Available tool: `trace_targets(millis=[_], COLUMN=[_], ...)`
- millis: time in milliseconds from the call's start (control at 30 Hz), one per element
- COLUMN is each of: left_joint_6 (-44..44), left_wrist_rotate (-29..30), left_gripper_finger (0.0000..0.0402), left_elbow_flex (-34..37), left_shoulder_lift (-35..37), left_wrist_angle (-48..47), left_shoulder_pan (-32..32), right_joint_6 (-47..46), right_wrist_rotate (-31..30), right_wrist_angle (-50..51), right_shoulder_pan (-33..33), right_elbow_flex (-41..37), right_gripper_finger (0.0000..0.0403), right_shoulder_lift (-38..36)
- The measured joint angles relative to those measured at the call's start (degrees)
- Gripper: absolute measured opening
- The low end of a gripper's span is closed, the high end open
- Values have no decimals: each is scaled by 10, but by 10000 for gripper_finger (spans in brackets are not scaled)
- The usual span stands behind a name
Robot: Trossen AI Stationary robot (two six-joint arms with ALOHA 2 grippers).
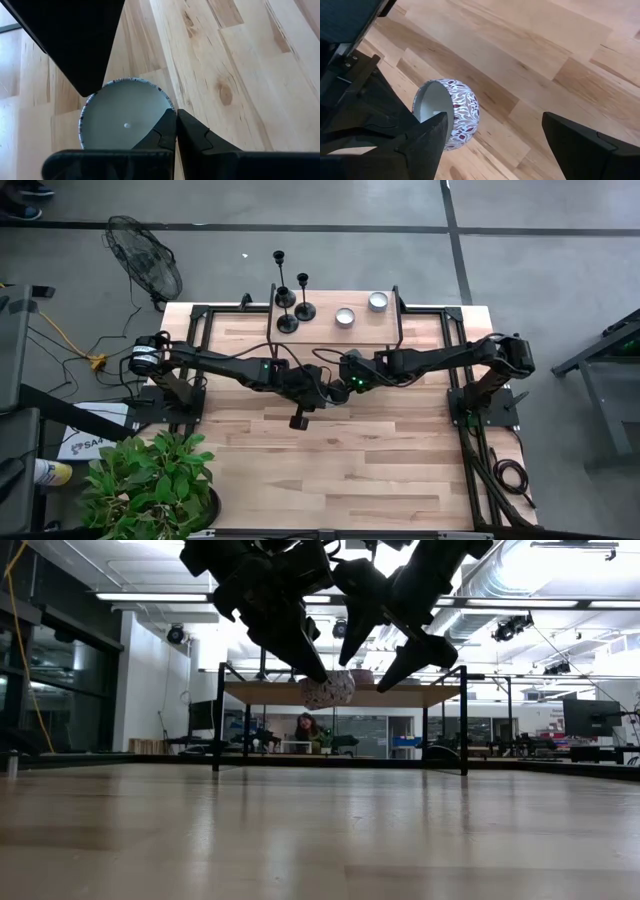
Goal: Pick & Place candle stick holders
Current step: Put the white scented candle on the shelf
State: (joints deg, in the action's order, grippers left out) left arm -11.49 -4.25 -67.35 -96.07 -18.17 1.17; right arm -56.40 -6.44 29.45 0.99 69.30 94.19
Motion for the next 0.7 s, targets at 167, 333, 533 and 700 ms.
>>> trace_targets(millis=[167, 333, 533, 700], left_joint_6=[0, -1, -2, 3], left_wrist_rotate=[0, -1, -3, 3], left_gripper_finger=[0, 0, 0, 0], left_elbow_flex=[0, 0, 0, -2], left_shoulder_lift=[0, 0, -4, -3], left_wrist_angle=[2, 3, 0, -11], left_shoulder_pan=[0, 0, 1, -2], right_joint_6=[-1, 10, 121, 192], right_wrist_rotate=[5, -1, -22, -42], right_wrist_angle=[-5, -7, 17, 37], right_shoulder_pan=[0, -5, -9, -29], right_elbow_flex=[0, 0, 4, 4], right_gripper_finger=[319, 319, 319, 319], right_shoulder_lift=[0, 0, -3, -36])
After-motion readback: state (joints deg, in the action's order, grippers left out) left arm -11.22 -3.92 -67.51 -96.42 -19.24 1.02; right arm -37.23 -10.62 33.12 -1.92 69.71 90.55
